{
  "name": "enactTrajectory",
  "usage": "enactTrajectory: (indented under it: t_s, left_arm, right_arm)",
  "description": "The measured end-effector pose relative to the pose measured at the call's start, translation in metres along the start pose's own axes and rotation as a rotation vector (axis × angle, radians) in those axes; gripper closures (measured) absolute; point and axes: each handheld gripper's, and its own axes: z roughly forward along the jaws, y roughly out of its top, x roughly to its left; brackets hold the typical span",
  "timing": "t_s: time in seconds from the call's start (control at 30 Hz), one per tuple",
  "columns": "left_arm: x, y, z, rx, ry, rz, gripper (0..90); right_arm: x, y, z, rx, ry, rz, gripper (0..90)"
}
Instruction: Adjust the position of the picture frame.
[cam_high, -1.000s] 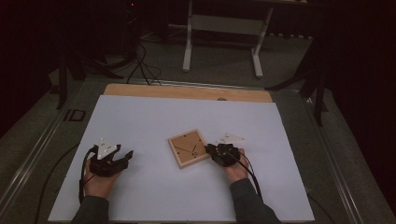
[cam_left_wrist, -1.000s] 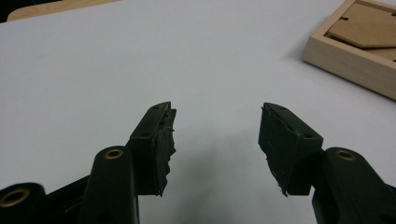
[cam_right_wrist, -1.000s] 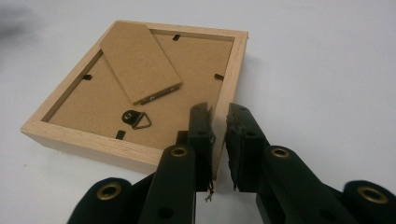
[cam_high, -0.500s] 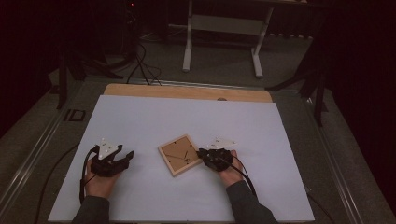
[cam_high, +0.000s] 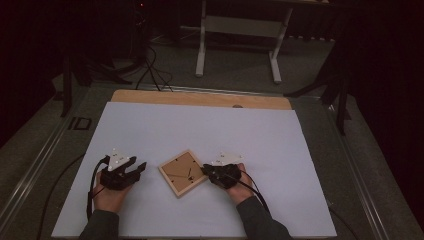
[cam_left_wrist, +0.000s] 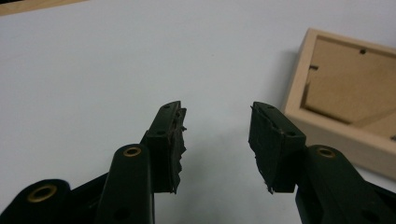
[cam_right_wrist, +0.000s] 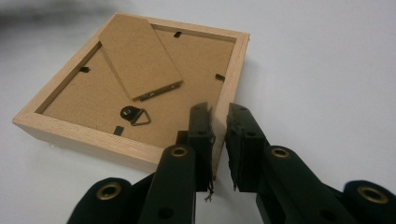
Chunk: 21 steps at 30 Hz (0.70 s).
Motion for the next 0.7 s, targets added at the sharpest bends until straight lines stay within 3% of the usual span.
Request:
enactTrajectory:
  t_s: [0.33, 0.47, 0.6, 0.7]
  left_arm:
    - [-0.005, 0.000, 0.005, 0.026, -0.022, 0.000, 55.5]
    - [-0.008, 0.000, 0.008, 0.031, -0.030, 0.014, 56.0]
    - [-0.006, 0.000, 0.008, 0.040, -0.073, 0.008, 64.3]
    - [-0.007, -0.001, 0.009, 0.041, -0.077, 0.005, 68.7]
  right_arm:
    - [0.009, 0.002, 0.003, -0.001, 0.018, -0.027, 79.8]
    - [0.008, 0.002, 0.003, -0.006, 0.025, -0.011, 78.1]
    - [0.009, 0.004, -0.003, -0.028, 0.030, -0.005, 75.1]
    - [0.010, 0.005, -0.008, -0.032, 0.027, -0.003, 75.3]
